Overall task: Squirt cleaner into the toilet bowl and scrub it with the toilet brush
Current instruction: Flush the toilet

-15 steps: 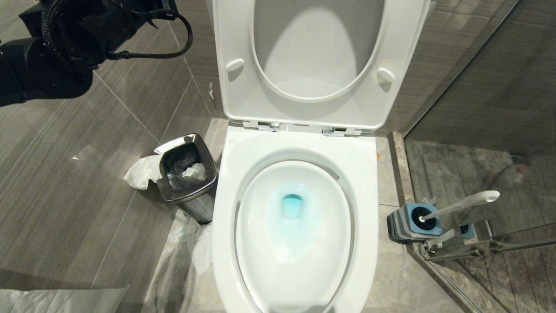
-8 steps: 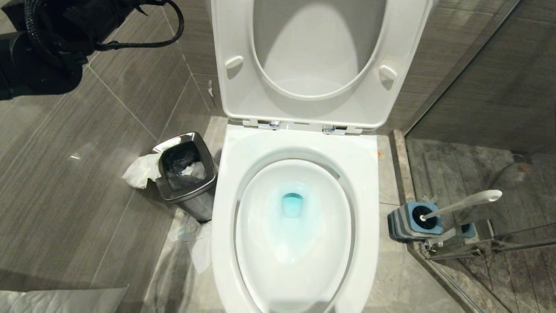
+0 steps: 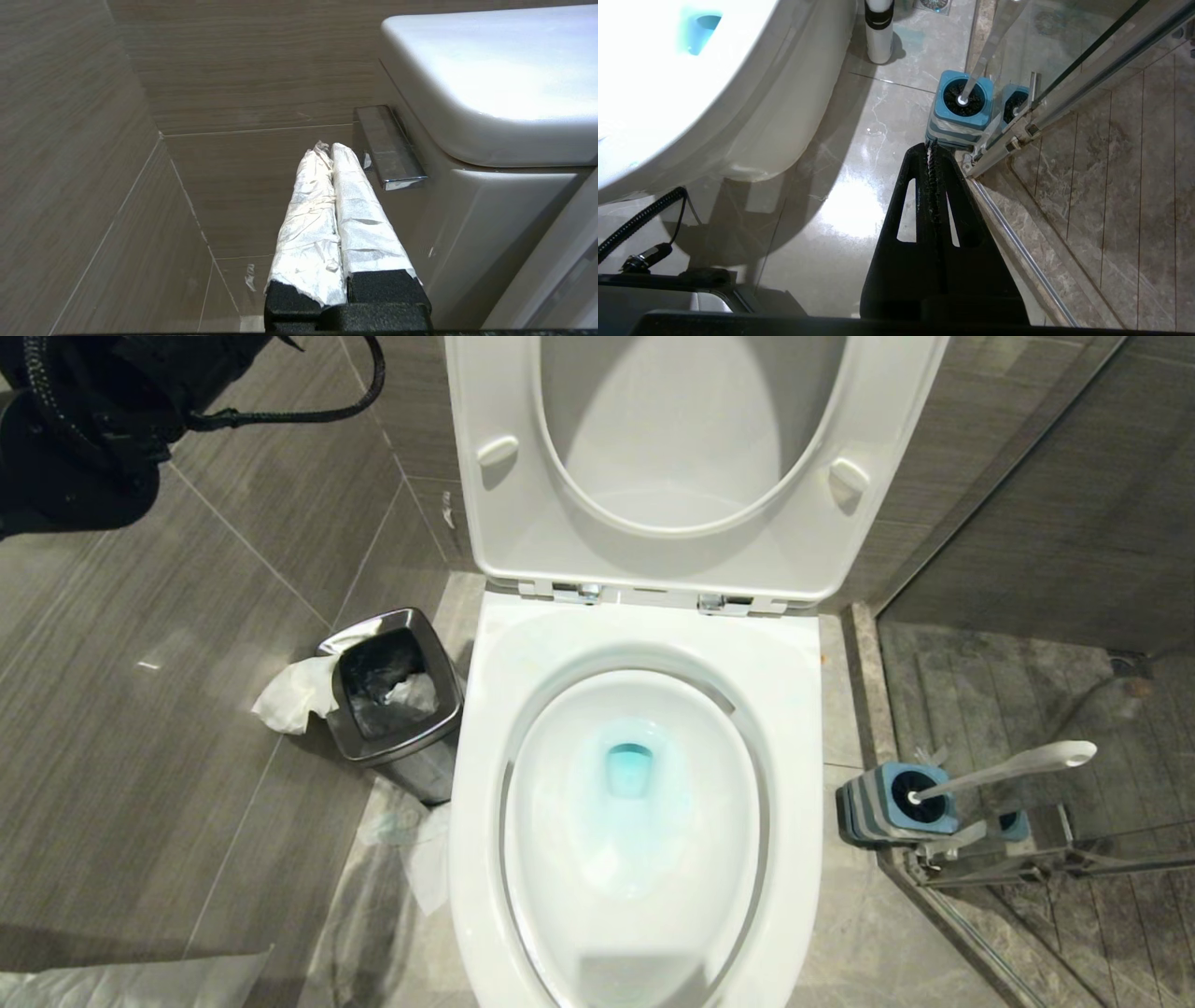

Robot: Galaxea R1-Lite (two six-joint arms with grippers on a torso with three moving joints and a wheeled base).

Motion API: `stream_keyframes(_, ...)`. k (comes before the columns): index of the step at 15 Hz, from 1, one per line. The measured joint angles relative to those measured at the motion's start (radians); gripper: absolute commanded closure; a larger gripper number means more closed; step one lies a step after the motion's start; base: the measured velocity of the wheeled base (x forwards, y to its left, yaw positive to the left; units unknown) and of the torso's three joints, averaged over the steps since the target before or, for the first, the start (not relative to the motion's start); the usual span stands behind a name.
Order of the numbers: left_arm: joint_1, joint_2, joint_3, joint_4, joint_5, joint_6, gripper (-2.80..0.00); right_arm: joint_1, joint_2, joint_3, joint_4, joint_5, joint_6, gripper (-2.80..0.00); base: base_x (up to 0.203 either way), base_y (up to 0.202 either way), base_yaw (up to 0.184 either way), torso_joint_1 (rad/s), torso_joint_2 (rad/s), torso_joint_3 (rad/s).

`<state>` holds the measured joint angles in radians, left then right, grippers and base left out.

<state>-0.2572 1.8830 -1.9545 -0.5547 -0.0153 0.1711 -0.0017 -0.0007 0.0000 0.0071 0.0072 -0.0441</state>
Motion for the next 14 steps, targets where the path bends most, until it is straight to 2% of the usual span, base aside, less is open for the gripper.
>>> stream_keyframes(4,-0.014,-0.003,0.001,-0.032,0.0,0.0,0.0,0.0,0.0,0.0,0.001,-0.001,0.0,0.0,0.0,0.0,0.0,0.007,0.01,-0.107)
stream_keyframes(10,-0.051,-0.001,0.0,-0.136,-0.001,-0.017,0.0,0.0,0.0,0.0,0.001,-0.001,0.001,0.0,0.0,0.0,0.0,0.0,0.0,-0.004)
stream_keyframes(14,-0.057,0.004,0.002,-0.138,-0.001,-0.016,0.0,0.0,0.0,0.0,0.001,-0.001,0.0,0.0,0.0,0.0,0.0,0.0,0.0,0.0)
